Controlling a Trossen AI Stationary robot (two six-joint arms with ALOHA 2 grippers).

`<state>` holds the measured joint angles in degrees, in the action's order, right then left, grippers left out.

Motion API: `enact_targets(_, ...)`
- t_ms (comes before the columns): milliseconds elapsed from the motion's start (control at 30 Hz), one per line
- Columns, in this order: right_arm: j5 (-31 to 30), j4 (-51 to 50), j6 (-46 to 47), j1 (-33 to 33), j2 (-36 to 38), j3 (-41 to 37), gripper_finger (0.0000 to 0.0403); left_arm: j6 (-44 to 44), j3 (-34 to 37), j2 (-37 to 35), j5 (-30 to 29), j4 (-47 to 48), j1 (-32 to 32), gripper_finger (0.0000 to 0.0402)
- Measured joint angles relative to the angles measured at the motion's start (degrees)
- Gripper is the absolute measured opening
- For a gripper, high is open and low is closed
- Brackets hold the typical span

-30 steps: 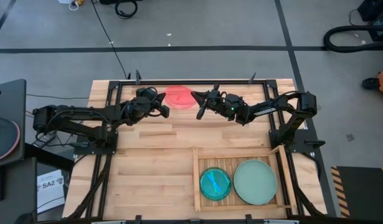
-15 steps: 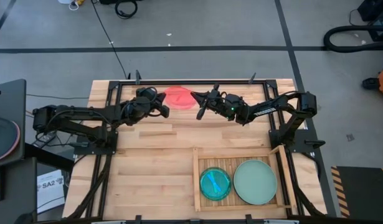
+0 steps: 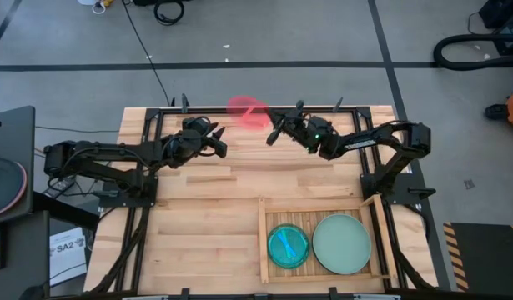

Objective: Place and stack plates onto a shelf
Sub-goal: Stack the pink plate on the blue plate on the shelf

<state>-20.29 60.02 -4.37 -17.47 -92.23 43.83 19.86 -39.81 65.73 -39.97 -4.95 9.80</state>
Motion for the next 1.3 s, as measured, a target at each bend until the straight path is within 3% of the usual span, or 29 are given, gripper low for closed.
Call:
enact_targets(100, -0.2, -3.9, -0.6, -2.2, 3.9, 0.0, 0.0009, 0.0, 0.0, 0.0, 0.0, 0.0, 0.0, 0.0144)
enact_targets(233, 2.3, -17.6, 3.5, -4.8, 12.1, 0.0, 0.0008, 0.0, 0.0, 0.0, 0.0, 0.1, 0.0, 0.0144)
enact_targets(500, 19.1, -54.3, 21.4, -6.2, 30.5, 0.0, 0.0008, 0.0, 0.0, 0.0, 0.0, 0.4, 0.0, 0.0144)
enact_targets(667, 30.4, -70.1, 35.2, -3.5, 38.2, 0.0, 0.0008, 0.0, 0.0, 0.0, 0.0, 0.5, 0.0, 0.0144)
enact_targets(833, 35.3, -76.1, 43.8, 3.9, 40.4, 0.0, 0.0008, 0.0, 0.0, 0.0, 0.0, 0.5, 0.0, 0.0144)
enact_targets(1300, 36.3, -76.4, 54.6, 28.8, 33.0, 0.0, 0.0008, 0.0, 0.0, 0.0, 0.0, 0.6, 0.0, 0.0144)
